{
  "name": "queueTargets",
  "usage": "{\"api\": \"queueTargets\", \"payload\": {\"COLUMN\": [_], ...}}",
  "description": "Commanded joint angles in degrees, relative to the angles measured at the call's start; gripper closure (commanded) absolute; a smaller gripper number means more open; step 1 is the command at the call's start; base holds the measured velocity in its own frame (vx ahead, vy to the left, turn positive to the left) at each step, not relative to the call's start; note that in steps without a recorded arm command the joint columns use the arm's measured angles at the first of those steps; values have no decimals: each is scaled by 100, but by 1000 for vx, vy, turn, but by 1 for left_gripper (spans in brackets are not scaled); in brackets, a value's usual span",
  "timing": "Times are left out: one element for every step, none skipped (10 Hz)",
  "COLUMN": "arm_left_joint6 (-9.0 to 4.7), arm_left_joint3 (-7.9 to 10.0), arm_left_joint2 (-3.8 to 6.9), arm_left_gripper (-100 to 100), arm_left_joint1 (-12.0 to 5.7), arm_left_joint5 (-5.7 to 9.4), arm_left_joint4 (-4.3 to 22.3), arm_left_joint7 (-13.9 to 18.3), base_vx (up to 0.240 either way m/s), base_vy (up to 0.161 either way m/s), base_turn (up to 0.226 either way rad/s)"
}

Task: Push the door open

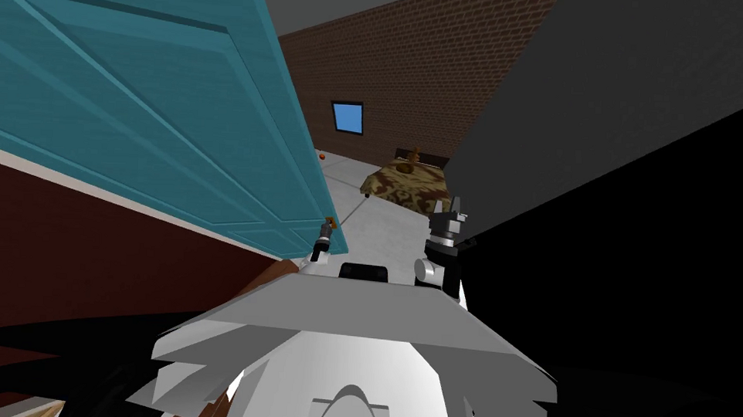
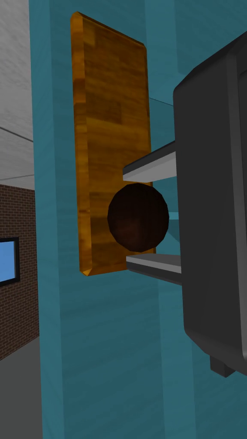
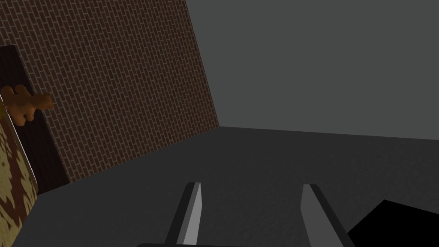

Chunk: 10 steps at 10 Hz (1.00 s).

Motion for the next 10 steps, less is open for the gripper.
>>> {"api": "queueTargets", "payload": {"arm_left_joint6": [17,22,32,32,48,60,72,85,97,108], "arm_left_joint3": [89,111,161,161,245,306,368,431,492,549], "arm_left_joint2": [31,38,52,52,72,85,96,106,114,121], "arm_left_gripper": [100,100,100,100,100,100,100,100,100,100], "arm_left_joint1": [-6,-7,-10,-10,-16,-19,-23,-27,-31,-35], "arm_left_joint5": [54,67,98,98,149,186,224,262,299,334], "arm_left_joint4": [3,4,5,5,8,10,12,14,16,17], "arm_left_joint7": [-32,-40,-58,-58,-88,-110,-133,-155,-177,-198], "base_vx": [107,175,195,130,147,214,202,190,201,205], "base_vy": [-42,-45,-41,-28,-24,-54,-51,-45,-65,-46], "base_turn": [40,48,47,29,40,59,62,57,57,56]}}
